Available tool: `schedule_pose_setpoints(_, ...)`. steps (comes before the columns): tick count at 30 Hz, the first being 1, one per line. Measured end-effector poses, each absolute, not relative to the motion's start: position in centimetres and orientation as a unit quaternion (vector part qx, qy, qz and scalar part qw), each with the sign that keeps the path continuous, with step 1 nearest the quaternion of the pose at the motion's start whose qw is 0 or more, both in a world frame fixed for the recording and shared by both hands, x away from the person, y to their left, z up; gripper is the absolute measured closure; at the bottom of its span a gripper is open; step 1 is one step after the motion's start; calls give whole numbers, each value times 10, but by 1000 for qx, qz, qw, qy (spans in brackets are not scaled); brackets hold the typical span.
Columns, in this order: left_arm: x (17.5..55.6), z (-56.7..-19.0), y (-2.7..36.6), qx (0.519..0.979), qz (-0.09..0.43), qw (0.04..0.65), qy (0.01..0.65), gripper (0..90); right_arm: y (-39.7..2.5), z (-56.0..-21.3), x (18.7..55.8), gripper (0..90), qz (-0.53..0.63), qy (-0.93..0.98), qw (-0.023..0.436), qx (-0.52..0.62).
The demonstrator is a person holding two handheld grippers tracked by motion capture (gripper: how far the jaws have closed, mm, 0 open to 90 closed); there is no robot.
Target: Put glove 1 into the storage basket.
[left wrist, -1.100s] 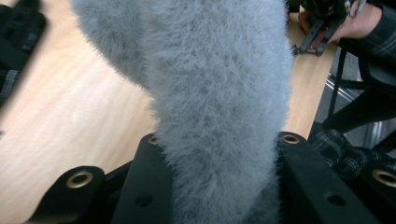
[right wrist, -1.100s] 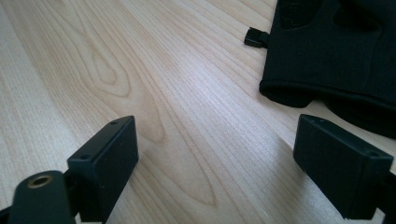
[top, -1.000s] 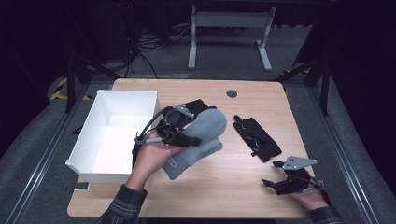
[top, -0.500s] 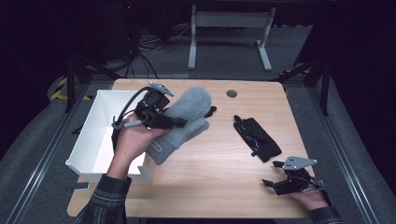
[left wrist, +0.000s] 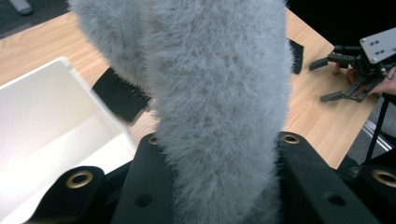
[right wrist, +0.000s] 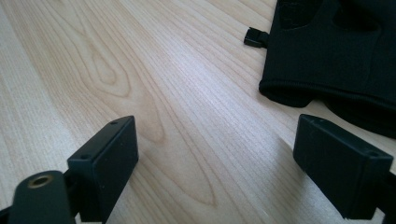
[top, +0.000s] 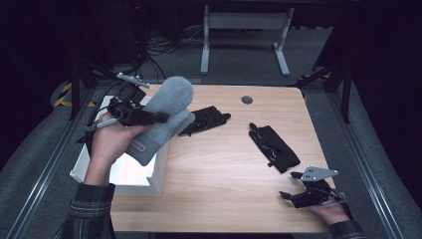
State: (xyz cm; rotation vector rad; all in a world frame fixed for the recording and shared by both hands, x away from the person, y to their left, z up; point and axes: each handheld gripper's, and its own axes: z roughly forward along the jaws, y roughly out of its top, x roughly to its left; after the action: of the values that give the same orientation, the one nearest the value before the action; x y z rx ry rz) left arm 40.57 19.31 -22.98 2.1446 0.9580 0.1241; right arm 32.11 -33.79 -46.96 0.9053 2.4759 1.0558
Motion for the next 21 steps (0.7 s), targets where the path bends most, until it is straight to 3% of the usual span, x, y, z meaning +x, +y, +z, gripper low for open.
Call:
schedule_pose_setpoints(12,407,-255,253,803,62,378,455,717,-338,-470,321,141,368,861,151,317)
schedule_pose_setpoints(21,418,-300,267,789,47,351,502,716,-338,-470,321,141,368,861,151,317)
